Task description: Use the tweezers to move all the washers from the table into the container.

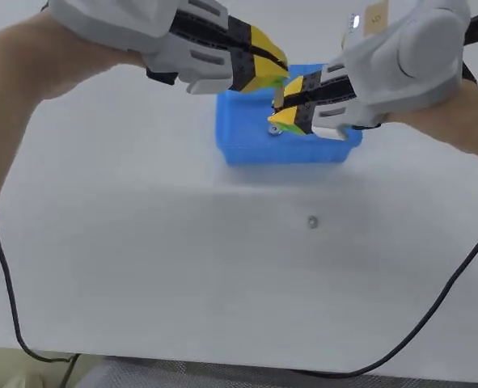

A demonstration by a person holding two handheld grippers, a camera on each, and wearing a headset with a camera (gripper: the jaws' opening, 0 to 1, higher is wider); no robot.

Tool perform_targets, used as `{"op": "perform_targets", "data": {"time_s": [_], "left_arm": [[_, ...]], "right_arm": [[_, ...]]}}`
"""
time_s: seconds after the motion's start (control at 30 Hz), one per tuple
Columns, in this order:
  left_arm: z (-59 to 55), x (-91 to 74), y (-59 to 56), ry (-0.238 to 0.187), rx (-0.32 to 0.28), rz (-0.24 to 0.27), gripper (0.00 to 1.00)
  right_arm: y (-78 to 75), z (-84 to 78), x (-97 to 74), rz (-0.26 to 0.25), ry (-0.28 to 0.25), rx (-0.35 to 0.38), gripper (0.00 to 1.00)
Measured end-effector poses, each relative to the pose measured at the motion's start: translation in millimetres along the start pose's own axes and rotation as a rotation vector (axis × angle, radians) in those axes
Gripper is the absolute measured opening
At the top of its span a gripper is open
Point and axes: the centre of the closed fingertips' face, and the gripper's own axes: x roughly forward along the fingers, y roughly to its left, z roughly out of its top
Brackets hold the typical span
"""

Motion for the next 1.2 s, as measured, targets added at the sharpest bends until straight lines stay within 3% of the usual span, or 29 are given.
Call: {"op": "perform_targets", "data": {"time_s": [0.07,0.27,0.9,1.2], "left_arm": [[-7.9,3.4,4.9,0.004,-0.003,0.004,0.06],[-13.2,5.4,7.3,0.002,-0.023,0.008,0.06],[-10.2,8.1,2.2,0.003,-0.025,0.009,0.05],[-3.1,4.6,0.9,-0.003,-0.018,0.016,0.05]], "right_arm": [[-1.8,-6.3,5.0,0.006,0.006,0.012,0.10],[-3.8,-12.0,9.1,0.004,0.017,0.035,0.10],[-5.7,-14.1,6.1,-0.026,0.022,0.084,0.12],[-3.9,-4.7,1.0,-0.037,0.007,0.084,0.13]]}}
